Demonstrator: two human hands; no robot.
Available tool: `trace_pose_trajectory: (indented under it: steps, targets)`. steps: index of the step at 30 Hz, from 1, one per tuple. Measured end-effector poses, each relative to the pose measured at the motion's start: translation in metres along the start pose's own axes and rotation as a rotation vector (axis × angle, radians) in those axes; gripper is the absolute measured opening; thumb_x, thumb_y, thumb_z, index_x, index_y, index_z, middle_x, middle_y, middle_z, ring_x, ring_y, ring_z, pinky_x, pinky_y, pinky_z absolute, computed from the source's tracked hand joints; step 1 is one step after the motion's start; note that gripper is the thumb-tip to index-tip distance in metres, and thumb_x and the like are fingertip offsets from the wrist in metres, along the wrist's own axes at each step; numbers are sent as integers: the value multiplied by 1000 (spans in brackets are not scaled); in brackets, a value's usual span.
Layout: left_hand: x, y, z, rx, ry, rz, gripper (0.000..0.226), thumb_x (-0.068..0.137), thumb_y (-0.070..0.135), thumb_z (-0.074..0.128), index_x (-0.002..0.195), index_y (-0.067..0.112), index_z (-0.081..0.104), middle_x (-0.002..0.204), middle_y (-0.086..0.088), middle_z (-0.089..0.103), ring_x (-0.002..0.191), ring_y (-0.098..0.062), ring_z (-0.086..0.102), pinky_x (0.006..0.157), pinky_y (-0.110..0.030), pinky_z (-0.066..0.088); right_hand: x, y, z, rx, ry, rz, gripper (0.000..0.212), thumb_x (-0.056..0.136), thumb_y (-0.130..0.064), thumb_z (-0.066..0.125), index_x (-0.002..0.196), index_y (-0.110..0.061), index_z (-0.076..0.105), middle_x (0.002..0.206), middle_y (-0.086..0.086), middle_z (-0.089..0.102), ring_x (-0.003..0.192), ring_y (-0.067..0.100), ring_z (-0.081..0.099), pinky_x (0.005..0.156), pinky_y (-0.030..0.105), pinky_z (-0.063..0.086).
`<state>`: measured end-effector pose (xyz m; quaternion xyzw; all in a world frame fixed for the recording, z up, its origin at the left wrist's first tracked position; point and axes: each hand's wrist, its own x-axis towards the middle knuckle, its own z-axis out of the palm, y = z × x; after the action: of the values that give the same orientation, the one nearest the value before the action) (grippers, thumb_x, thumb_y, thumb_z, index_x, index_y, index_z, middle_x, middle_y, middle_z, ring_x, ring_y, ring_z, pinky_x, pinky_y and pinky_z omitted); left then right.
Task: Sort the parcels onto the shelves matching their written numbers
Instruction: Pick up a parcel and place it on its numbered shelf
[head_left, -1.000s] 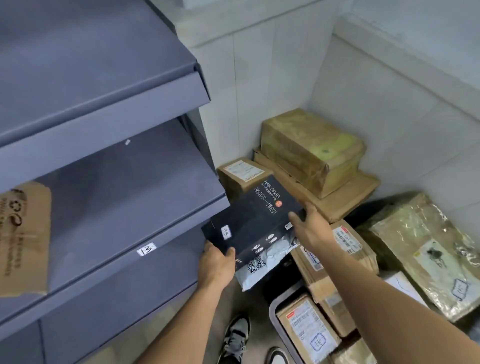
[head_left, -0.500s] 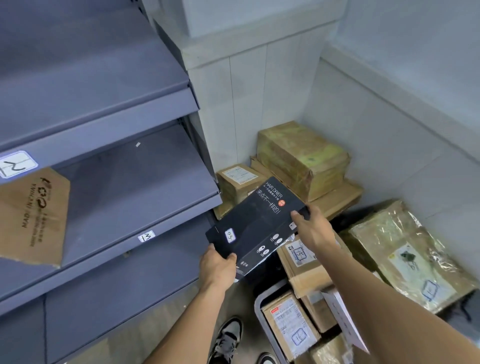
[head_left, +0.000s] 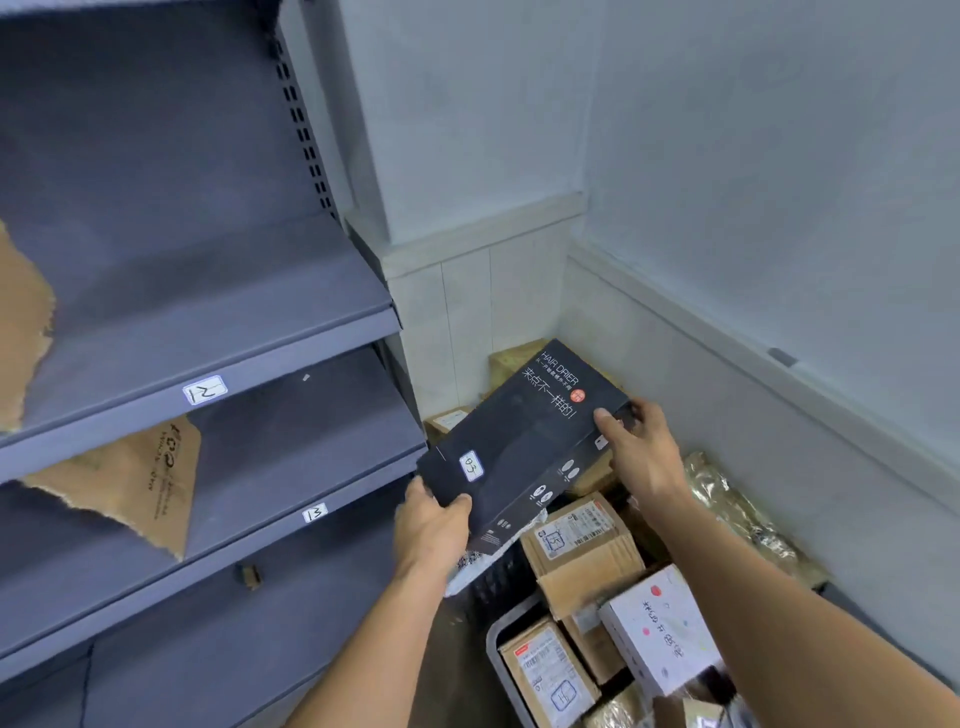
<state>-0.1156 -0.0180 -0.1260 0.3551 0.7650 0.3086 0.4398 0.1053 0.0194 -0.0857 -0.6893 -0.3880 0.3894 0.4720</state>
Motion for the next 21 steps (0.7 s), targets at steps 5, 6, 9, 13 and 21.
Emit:
trace_pose_trajectory:
  steps: [5,6,9,13,21]
  targets:
    - [-16,25,-23,-69,-54,89,60,66,46,63,122,28,51,96,3,72,90,-22,71,86,-44,58,-20,-39,-24,146,22,-32,36,94,-33,65,125,-32,48,114,-19,56,115,23,61,99,51,52]
    - [-19,30,-28,-99,-83,92,62,69,44,65,126,29,46,96,3,72,90,-23,72,86,-45,58,-24,-45,-28,156,34,-39,41,92,-36,65,130,-30,48,121,-14,56,119,22,59,101,52,50]
    - [-42,49,-50,-147,-135,159,39,88,28,69,108,37,37,91,-1,72,81,-23,74,84,-45,60,-37,-59,-39,204,65,-66,51,90,-38,66,136,-29,47,133,-8,55,120,20,56,104,54,48]
    - [-51,60,-80,-183,-174,257,46,88,36,72,127,37,49,113,-1,65,93,-17,69,84,-41,60,-56,-82,-49,275,71,-102,45,92,-27,65,135,-26,51,134,-6,58,117,24,60,101,52,49]
    - [-93,53,-114,-207,-587,360,27,94,16,68,118,27,70,109,4,75,100,-16,72,86,-39,59,-102,-113,-40,312,20,-233,49,100,-23,58,147,-24,43,147,-7,48,130,19,52,98,36,47]
